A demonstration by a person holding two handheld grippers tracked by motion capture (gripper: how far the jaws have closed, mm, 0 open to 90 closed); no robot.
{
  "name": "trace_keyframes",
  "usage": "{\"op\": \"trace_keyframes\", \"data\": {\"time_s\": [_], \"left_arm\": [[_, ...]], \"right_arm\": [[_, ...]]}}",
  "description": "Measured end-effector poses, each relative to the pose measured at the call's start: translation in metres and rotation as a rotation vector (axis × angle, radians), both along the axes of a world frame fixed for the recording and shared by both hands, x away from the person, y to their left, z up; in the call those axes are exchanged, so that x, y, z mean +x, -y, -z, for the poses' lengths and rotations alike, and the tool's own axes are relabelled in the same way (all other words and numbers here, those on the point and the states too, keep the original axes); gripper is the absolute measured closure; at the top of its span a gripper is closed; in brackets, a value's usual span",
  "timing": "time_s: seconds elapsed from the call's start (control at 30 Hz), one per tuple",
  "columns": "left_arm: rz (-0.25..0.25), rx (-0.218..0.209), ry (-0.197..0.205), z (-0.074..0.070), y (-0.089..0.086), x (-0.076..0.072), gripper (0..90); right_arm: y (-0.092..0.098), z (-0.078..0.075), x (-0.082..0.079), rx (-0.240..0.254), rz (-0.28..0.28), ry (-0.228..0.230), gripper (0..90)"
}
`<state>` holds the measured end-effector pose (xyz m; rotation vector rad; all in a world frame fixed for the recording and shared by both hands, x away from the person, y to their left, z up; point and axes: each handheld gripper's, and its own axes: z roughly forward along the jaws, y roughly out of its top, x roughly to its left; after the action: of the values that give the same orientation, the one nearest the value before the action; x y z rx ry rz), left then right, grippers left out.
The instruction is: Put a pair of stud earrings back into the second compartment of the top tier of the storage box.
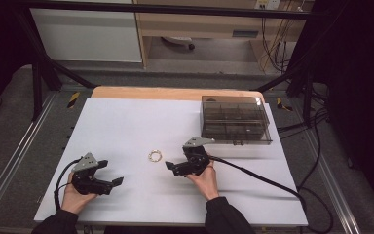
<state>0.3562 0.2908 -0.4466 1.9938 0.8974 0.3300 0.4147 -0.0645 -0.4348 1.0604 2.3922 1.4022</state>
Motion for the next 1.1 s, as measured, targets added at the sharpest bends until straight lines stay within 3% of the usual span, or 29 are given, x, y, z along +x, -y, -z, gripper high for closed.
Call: {"op": "trace_keyframes", "data": {"time_s": [0.4, 0.6, 1.1], "left_arm": [[0.001, 0.000, 0.000, 0.000, 0.000, 0.000, 4.0], [0.001, -0.001, -0.002, 0.000, 0.000, 0.000, 4.0], [0.004, 0.000, -0.002, 0.000, 0.001, 0.000, 4.3]], "right_arm": [[-0.031, 0.002, 0.024, -0.025, -0.006, 0.012, 20.4], [-0.041, 0.011, 0.038, -0.031, -0.020, -0.011, 31.4], [-0.054, 0.022, 0.053, -0.083, -0.074, -0.025, 57.4]]}}
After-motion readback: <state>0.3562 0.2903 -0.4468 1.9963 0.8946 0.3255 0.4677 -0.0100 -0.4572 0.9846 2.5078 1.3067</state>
